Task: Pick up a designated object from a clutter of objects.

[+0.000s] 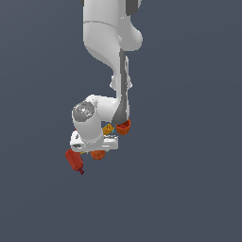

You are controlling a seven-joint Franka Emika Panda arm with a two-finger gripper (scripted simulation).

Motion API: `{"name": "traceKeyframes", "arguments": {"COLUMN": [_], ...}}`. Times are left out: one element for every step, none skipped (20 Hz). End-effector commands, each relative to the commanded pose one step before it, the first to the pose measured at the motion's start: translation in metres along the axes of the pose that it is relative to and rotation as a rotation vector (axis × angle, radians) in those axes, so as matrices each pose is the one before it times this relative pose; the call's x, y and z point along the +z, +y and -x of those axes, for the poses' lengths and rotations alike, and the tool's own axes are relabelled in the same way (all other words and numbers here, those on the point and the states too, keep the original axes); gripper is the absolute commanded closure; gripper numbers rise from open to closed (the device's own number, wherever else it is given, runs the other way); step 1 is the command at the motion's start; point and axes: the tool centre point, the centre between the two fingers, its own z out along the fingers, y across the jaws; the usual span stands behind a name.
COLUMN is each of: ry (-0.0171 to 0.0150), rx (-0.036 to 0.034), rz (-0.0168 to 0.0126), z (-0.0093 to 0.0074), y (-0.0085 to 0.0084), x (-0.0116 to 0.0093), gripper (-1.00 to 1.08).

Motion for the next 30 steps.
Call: {"name": "traceKeyframes", "arguments": {"ry": [-0.00017,0.00000,0.00015,0.00000,0.00000,0.00000,0.00000,0.00000,0.00000,0.00000,0.00000,0.00000,0.00000,0.00000,0.00000,0.00000,-0.00015,0.00000,0.00000,0.00000,-0.00006,0.00000,-0.00005,0.00000,-0.00002,0.00000,0.00000,0.00000,0.00000,0.00002], "rx": [-0.00097,0.00000,0.00094,0.00000,0.00000,0.00000,0.00000,0.00000,0.00000,0.00000,0.00000,0.00000,0.00000,0.00000,0.00000,0.00000,0.00008,0.00000,0.00000,0.00000,0.00001,0.00000,0.00003,0.00000,0.00003,0.00000,0.00003,0.00000,0.00000,0.00001], "rz": [-0.00025,0.00000,0.00020,0.00000,0.00000,0.00000,0.00000,0.00000,0.00000,0.00000,0.00000,0.00000,0.00000,0.00000,0.00000,0.00000,0.00046,0.00000,0.00000,0.00000,0.00049,0.00000,0.00049,0.00000,0.00049,0.00000,0.00049,0.00000,0.00000,0.00049], "z": [-0.00022,0.00000,0.00017,-0.00002,-0.00005,-0.00008,-0.00011,-0.00014,-0.00018,-0.00021,-0.00025,-0.00028,-0.00032,-0.00036,-0.00040,-0.00045,-0.00050,-0.00053,-0.00057,-0.00061,-0.00066,-0.00070,-0.00074,-0.00075,-0.00077,-0.00078,-0.00080,-0.00082,-0.00084,-0.00086], "y": [-0.00059,0.00000,0.00057,-0.00021,-0.00063,-0.00106,-0.00148,-0.00191,-0.00235,-0.00279,-0.00324,-0.00370,-0.00417,-0.00465,-0.00516,-0.00565,-0.00610,-0.00653,-0.00691,-0.00728,-0.00767,-0.00793,-0.00821,-0.00817,-0.00822,-0.00814,-0.00820,-0.00811,-0.00810,-0.00818], "x": [0.00082,0.00000,-0.00072,-0.00025,-0.00075,-0.00125,-0.00176,-0.00227,-0.00279,-0.00331,-0.00385,-0.00440,-0.00497,-0.00556,-0.00617,-0.00677,-0.00730,-0.00785,-0.00834,-0.00880,-0.00925,-0.00965,-0.00995,-0.00997,-0.00999,-0.00998,-0.00999,-0.00996,-0.00995,-0.00996], "gripper": [1.08,1.08,1.08,1.08,1.08,1.08,1.08,1.08,1.08,1.08,1.08,1.08,1.08,1.08,1.08,1.08,1.08,1.08,1.08,1.08,1.08,1.08,1.08,1.08,1.08,1.08,1.08,1.08,1.08,1.08]}}
